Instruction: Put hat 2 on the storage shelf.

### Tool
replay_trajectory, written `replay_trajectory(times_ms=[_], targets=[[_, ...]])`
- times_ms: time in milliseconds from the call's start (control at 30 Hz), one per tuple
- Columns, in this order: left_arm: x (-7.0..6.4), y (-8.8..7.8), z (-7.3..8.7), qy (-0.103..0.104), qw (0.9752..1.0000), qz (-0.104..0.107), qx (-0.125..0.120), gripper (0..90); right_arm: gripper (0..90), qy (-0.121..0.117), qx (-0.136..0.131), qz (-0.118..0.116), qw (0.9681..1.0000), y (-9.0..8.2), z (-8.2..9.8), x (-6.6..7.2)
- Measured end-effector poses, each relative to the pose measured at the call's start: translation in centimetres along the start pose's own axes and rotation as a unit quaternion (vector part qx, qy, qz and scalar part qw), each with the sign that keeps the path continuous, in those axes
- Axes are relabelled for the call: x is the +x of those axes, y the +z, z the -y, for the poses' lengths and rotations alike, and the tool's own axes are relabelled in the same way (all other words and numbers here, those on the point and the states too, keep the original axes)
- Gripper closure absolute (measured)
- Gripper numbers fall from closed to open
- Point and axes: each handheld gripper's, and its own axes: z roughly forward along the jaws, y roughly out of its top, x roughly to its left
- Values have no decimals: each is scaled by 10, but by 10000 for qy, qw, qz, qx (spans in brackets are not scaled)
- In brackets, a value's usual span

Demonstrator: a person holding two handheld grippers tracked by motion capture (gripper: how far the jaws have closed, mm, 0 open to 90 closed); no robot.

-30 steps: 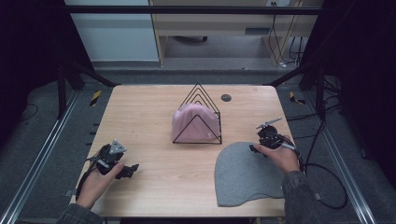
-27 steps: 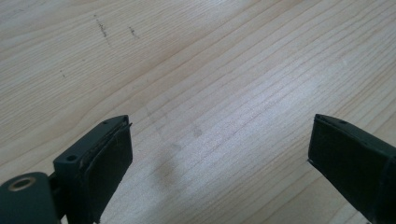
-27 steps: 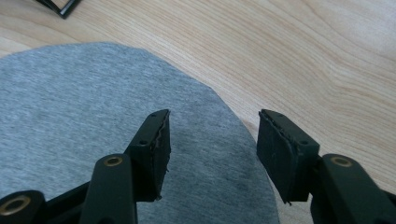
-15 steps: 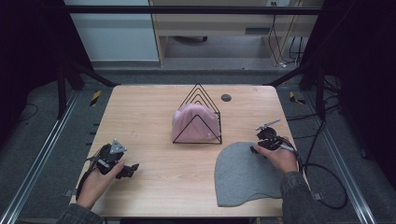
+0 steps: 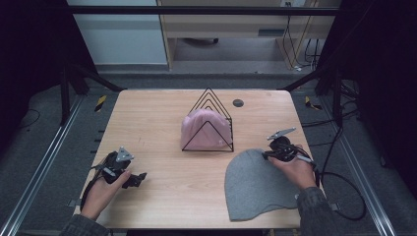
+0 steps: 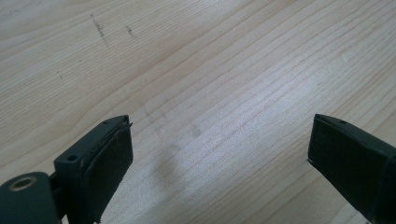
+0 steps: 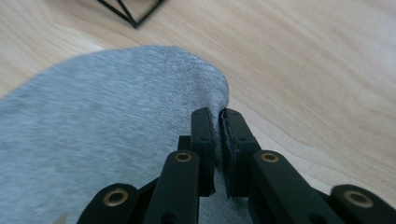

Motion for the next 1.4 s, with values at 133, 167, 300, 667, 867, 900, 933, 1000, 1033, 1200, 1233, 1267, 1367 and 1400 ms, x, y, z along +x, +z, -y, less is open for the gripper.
replay_trajectory(times_ms=[133, 167, 300, 667, 867, 900, 933, 1000, 1033, 1200, 1233, 1267, 1367, 1400], targets=[[1, 0, 0, -51, 10000, 56, -23, 67, 847, -173, -416, -53, 9990, -19, -2, 11], [1, 0, 0, -71, 9999, 105, -40, 70, 847, -218, -502, -84, 9985, -23, -2, 14], [0, -1, -1, -21, 9998, 167, -101, 73, 848, -564, -903, -155, 9942, -43, -4, 30], [-2, 1, -2, 15, 9994, 341, -70, 77, 850, -1067, -1536, -408, 9815, -79, -22, 65], [-4, 0, -2, 24, 9991, 414, -117, 84, 851, -1298, -1740, -552, 9746, -87, -38, 82], [-4, 0, -2, 14, 9990, 427, -113, 85, 851, -1345, -1786, -581, 9729, -90, -41, 86], [-4, 0, -2, 34, 9990, 433, -107, 88, 851, -1390, -1844, -599, 9711, -91, -44, 89], [-4, 0, -3, 62, 9990, 428, -109, 90, 851, -1448, -1925, -645, 9684, -95, -50, 95], [-4, 0, -3, 49, 9990, 440, -108, 90, 851, -1498, -1954, -661, 9670, -96, -53, 97], [-6, 0, -3, 53, 9987, 483, -142, 90, 852, -1675, -2091, -776, 9603, -101, -70, 112], [-6, 0, -3, 70, 9987, 483, -145, 90, 851, -1706, -2122, -801, 9589, -101, -73, 114], [-6, 0, -3, 81, 9987, 483, -144, 90, 851, -1719, -2139, -819, 9581, -101, -75, 116], [-6, 0, -3, 90, 9986, 497, -155, 90, 852, -1766, -2207, -912, 9549, -101, -84, 123], [-6, 0, -3, 88, 9986, 501, -161, 90, 851, -1786, -2232, -952, 9535, -101, -87, 125]])
